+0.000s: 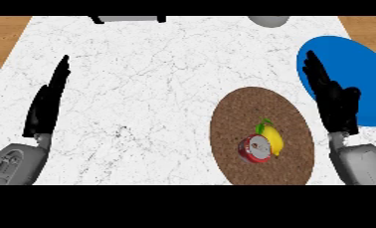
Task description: Pick the lemon from the placemat and place it in the plate
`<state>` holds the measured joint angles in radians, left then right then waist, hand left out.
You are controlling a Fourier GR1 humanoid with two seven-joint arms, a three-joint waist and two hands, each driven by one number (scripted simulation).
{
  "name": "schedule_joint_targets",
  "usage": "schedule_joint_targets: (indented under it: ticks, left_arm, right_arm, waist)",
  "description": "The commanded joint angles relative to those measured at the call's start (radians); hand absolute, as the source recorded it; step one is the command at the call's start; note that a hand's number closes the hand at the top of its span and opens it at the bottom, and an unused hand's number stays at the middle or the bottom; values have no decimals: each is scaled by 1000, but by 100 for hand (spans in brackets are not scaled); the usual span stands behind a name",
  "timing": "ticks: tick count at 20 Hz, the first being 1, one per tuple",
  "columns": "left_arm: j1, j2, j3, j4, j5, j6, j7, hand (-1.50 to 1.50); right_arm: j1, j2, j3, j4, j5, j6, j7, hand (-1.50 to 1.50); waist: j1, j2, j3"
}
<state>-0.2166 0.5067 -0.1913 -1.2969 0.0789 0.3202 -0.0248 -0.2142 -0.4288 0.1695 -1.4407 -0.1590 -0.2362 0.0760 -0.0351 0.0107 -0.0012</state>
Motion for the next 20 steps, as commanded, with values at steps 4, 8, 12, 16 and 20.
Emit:
schedule_joint_targets:
  ticks: [4, 8, 12, 16, 20]
  left_arm:
    - [88, -167, -61, -4, 103, -43, 107, 0]
    - [137, -265, -73, 19, 198, -93, 109, 0]
    - [184, -243, -72, -36, 225, -138, 140, 0]
    - [221, -236, -51, -113, 247, -150, 185, 0]
    - [258, -233, -25, -122, 228, -161, 155, 0]
  right_arm:
    - [-132, -123, -111, -22, -120, 244, -140, 150]
    - [-150, -318, -131, 24, 156, 134, -184, 150]
    - [-57, -163, -263, 167, -5, 143, -495, -150]
    - [-1, -178, -291, 207, -41, 300, -656, -150]
    - [46, -271, -276, 44, 9, 359, -489, -150]
  waist:
    - [53, -8, 4]
    - [43, -2, -2]
    - [43, -7, 4]
    - [39, -11, 2]
    - [34, -13, 1]
